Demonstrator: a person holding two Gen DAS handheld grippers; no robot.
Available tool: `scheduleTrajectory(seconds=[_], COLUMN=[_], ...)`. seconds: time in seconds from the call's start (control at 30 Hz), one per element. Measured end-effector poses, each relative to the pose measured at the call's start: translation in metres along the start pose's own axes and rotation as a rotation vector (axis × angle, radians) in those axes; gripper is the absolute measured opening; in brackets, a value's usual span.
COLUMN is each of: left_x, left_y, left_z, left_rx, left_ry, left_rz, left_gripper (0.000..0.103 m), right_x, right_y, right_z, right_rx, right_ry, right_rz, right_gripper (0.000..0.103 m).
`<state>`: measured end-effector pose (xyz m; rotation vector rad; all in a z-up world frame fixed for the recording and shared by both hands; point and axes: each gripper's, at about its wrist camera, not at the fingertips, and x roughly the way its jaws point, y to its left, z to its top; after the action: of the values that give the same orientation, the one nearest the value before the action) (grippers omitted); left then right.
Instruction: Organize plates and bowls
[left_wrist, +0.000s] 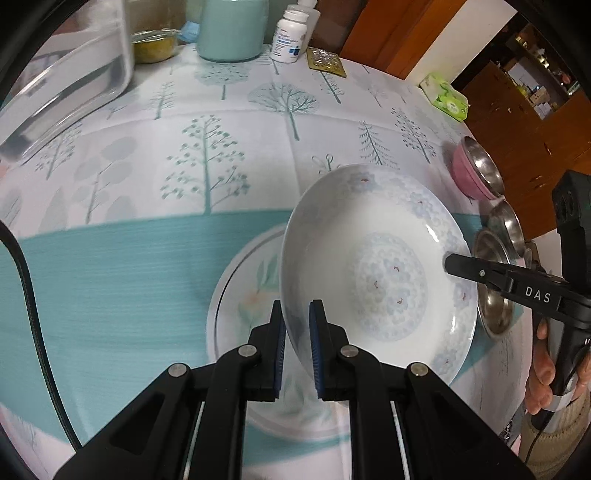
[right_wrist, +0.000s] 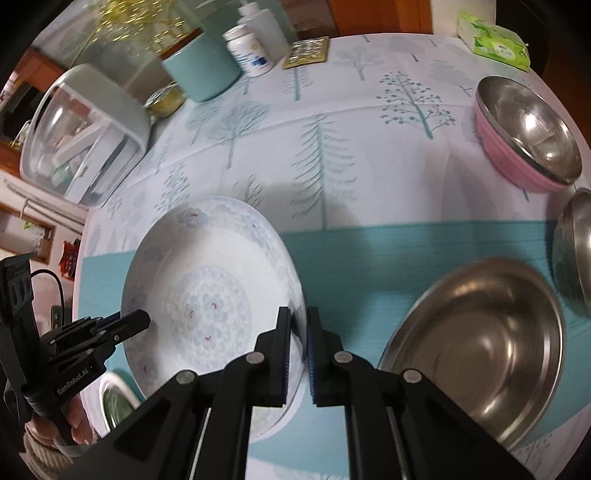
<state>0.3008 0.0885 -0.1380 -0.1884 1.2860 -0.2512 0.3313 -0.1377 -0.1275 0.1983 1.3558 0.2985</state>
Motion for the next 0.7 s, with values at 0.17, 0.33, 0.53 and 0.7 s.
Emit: scheduleTrajectory(seconds=[0.17, 0.33, 0.53, 0.7], left_x=[-0.035, -0.074, -0.114, -0.137], left_y=[0.015, 0.032, 0.058, 0.081], left_z=[-0.033, -0.068, -0.115, -0.154], left_rx=[-0.026, -0.049, -0.100, -0.146], left_ry=[-0.026, -0.052, -0.082, -0.109], left_rz=[-0.008, -0.017, -0.028, -0.024], left_gripper=[0.010, 0.010, 0.010, 0.010], right_x=[-0.013, -0.029, -0.037, -0.034], right_y=[0.024, 0.054, 0.091, 0.123], right_z=[-0.026, -0.055, -0.089, -0.112], right_rx=[-0.047, -0.105, -0.164, -0.224], right_ry=[0.005, 0.015, 0.043, 0.075], right_rz=[0.025, 0.057, 0.113, 0.140], right_gripper=[0.008, 0.008, 0.008, 0.008])
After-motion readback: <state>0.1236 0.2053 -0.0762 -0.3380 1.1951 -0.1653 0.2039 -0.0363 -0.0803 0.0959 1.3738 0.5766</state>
